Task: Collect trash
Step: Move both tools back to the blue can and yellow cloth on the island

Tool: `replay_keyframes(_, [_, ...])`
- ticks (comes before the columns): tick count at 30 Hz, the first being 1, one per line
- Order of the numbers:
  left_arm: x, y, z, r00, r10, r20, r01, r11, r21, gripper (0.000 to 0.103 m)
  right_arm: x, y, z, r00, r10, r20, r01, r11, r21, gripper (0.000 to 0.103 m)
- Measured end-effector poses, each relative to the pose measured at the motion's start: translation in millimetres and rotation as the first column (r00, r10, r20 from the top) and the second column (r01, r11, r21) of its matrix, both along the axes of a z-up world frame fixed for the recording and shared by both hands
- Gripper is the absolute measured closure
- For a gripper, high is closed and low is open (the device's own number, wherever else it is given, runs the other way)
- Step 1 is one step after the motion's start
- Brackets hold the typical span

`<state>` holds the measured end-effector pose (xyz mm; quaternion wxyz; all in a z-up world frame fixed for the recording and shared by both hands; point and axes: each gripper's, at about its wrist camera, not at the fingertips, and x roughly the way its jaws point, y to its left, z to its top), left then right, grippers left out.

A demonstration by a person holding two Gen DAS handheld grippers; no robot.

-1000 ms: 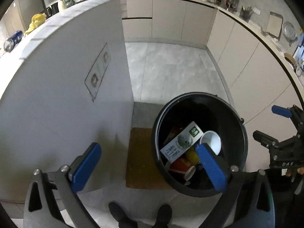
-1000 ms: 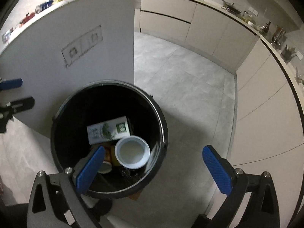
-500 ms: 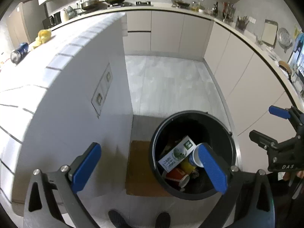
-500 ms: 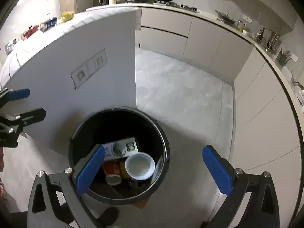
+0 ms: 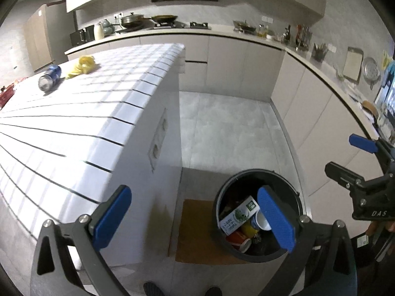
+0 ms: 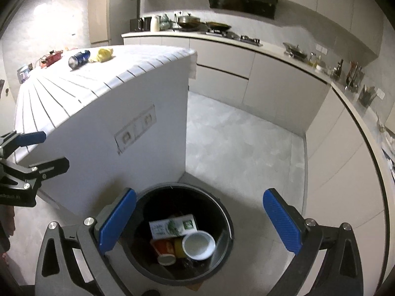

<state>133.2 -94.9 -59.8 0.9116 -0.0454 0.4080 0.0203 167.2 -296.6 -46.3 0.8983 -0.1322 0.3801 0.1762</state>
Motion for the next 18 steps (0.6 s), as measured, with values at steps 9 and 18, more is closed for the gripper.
replay_keyframes(9, [-7, 77, 28, 0.988, 0.139, 0.074, -0.140, 0.990, 0.011, 0.001, 12, 73, 37, 0.996, 0.072, 0.057, -0.077, 0.993, 0.088, 0.000])
replay_keyframes(18, [4, 196, 34, 0.957, 0.269, 0.110, -0.272, 0.962, 0.012, 0.001, 44, 185, 49, 0.986, 0.154, 0.066, -0.161, 0.980, 0.114, 0.000])
